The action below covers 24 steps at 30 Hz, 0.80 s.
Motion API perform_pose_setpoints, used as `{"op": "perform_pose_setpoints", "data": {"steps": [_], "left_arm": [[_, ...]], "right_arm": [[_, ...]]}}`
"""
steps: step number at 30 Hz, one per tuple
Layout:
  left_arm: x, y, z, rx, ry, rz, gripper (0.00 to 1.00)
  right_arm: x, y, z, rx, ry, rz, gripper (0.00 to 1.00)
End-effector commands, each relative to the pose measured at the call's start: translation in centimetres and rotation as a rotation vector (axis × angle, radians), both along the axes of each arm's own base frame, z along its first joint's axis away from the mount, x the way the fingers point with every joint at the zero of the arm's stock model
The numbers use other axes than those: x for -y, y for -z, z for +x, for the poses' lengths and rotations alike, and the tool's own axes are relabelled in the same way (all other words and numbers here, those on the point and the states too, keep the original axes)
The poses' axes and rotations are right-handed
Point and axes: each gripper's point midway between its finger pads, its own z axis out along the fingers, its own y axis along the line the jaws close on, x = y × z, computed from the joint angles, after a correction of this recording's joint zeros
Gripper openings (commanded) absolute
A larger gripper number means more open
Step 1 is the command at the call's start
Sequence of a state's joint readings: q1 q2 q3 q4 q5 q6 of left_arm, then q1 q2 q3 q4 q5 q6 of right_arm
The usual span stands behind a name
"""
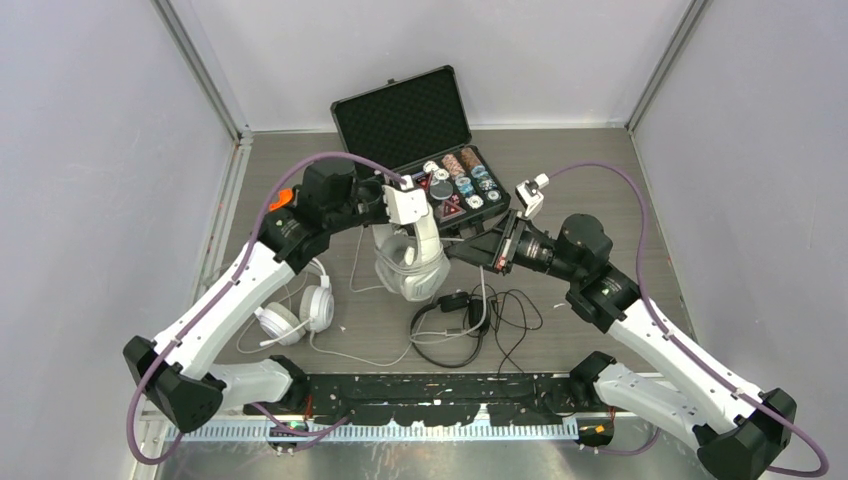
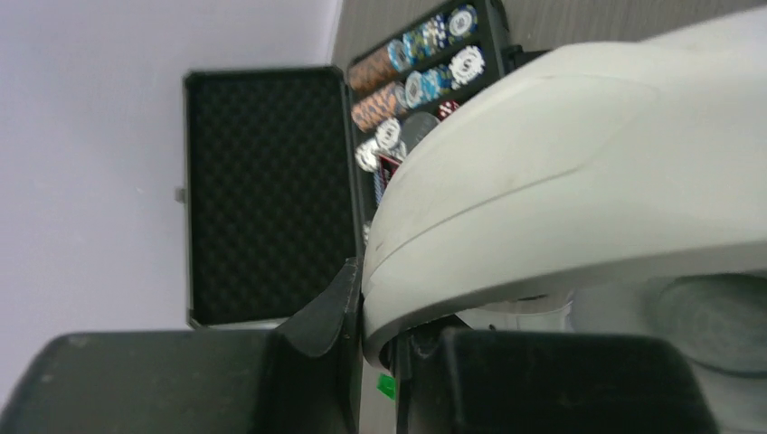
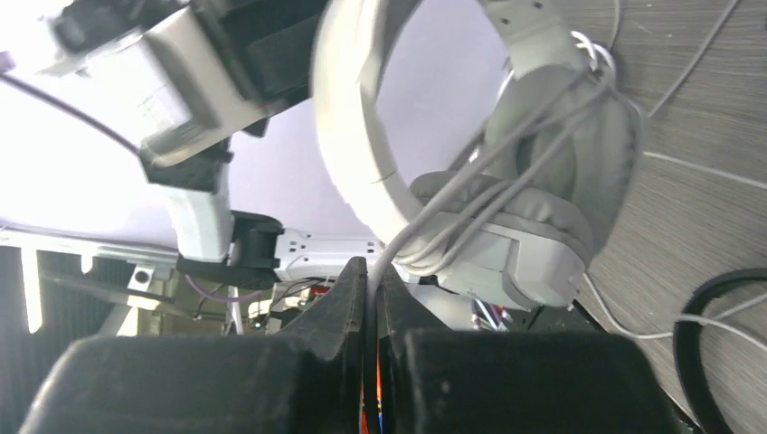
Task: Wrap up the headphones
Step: Wrap the headphones cable around the headphones.
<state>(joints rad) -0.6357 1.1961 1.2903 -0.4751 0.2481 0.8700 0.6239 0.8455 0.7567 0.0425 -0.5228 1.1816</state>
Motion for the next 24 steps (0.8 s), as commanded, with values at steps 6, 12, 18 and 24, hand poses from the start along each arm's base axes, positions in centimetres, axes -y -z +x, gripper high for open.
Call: {"op": "perform_pose_setpoints", "data": {"steps": [6,12,18,24], "left_arm": [[-3.6,0.7,2.3,-0.051,-0.246,-0.008,0.00],[-4.8,0.4,2.9,-0.128,-0.411,-0.101,0.00],[-6.6,1.2,2.7,-0.205,-0.577,-0.170,0.00],[-8.1,0.5,2.0,-0.277,-0.729,-0.290,0.00]], "right_arm": [[0.4,-6.5,-2.1,0.215,-0.074,0.161,0.00],[-0.6,-5.6,-1.8,0.182,-0.126,0.159,0.07],[-1.4,-6.2,-1.4,0.180,-0.154,0.178,0.13],[-1.7,-5.6,-0.7,0.178,-0.140,0.161,0.18]]}}
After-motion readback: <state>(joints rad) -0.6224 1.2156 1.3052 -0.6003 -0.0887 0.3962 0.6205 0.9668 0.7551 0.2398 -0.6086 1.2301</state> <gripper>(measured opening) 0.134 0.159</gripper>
